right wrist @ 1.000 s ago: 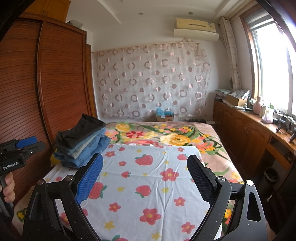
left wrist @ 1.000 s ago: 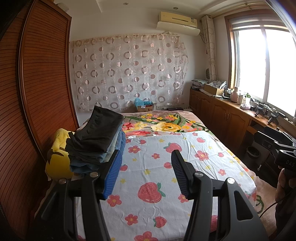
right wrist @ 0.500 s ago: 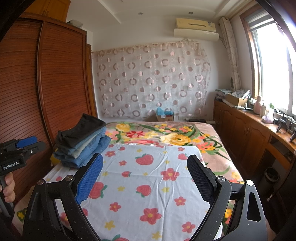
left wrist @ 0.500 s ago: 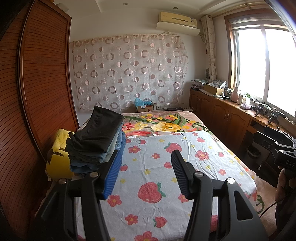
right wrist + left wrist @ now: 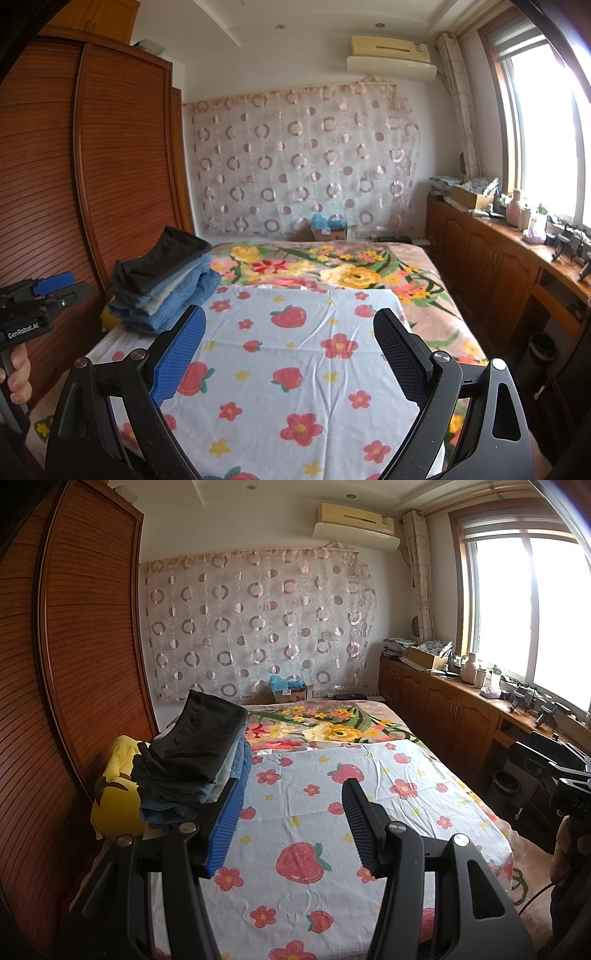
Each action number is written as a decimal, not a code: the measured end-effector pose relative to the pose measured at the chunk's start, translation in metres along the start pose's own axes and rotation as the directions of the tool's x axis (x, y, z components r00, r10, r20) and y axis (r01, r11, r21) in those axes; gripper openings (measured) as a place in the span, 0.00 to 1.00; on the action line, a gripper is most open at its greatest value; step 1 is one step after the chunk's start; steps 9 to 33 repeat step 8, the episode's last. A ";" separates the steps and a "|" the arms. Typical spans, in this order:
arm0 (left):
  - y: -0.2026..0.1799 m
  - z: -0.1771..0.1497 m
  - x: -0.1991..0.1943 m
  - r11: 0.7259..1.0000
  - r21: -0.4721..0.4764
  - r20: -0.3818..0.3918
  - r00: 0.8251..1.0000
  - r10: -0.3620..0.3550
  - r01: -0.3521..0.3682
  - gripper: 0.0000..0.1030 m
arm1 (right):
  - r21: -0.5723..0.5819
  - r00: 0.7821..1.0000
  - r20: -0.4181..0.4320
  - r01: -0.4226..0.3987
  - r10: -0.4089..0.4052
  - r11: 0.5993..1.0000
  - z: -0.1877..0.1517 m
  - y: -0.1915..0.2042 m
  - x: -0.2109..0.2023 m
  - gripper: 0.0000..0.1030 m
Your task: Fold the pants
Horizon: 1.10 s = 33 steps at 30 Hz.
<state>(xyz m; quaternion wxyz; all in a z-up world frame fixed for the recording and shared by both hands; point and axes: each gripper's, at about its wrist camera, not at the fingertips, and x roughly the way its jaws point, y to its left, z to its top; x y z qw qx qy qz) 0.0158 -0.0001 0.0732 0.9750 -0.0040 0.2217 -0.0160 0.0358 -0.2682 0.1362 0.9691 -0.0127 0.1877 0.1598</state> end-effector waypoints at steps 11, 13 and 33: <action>0.003 -0.001 0.000 1.000 0.000 0.006 1.000 0.002 -0.002 0.54 | 0.002 1.000 -0.001 -0.002 0.002 1.000 -0.001 0.001 -0.001 0.91; 0.003 -0.001 0.000 1.000 0.000 0.006 1.000 0.002 -0.002 0.54 | 0.002 1.000 -0.001 -0.002 0.002 1.000 -0.001 0.001 -0.001 0.91; 0.003 -0.001 0.000 1.000 0.000 0.006 1.000 0.002 -0.002 0.54 | 0.002 1.000 -0.001 -0.002 0.002 1.000 -0.001 0.001 -0.001 0.91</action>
